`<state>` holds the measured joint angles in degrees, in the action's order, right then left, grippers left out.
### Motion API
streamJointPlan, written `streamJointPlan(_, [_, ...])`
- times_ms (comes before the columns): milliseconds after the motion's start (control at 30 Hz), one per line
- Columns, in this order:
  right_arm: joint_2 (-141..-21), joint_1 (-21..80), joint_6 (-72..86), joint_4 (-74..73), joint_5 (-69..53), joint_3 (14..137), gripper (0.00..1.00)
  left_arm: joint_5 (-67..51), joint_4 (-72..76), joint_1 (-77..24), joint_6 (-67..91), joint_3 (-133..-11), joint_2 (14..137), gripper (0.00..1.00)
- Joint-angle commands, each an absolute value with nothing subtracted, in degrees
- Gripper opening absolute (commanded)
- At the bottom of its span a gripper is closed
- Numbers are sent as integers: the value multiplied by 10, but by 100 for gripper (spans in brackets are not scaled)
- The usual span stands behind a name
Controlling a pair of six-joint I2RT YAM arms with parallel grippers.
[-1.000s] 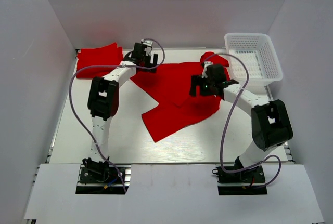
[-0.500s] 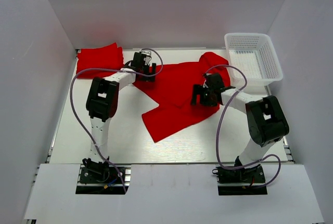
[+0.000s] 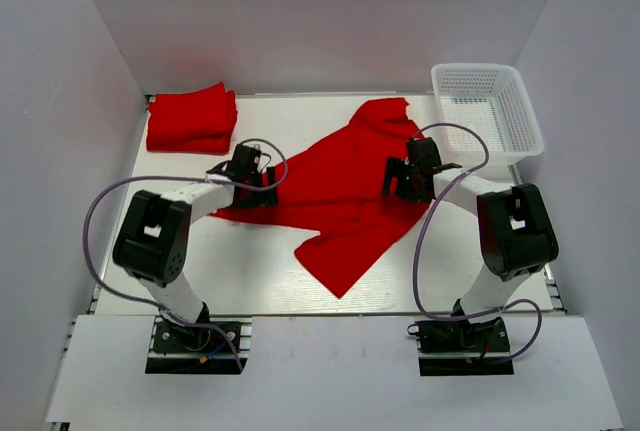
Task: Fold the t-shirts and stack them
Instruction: Flatten out the tshirt
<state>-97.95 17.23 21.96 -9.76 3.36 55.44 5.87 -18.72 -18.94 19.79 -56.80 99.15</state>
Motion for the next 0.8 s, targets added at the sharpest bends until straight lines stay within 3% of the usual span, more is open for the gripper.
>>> streamJointPlan(0, [-965,166,193,-126,18,539,90,97,-313,-188,268,-490,952,100])
streamJointPlan(200, [-930,169,155,-106,-64,515,90,104,-329,-193,285,-514,864,100])
streamJointPlan(400, [-855,169,157,-99,-48,526,90,90,-313,-216,229,-607,853,100])
streamJointPlan(600, [-781,166,205,-126,66,498,90,33,-290,-288,159,-703,924,100])
streamJointPlan(767, [-723,160,266,-147,130,445,90,28,-301,-415,108,-789,1014,100])
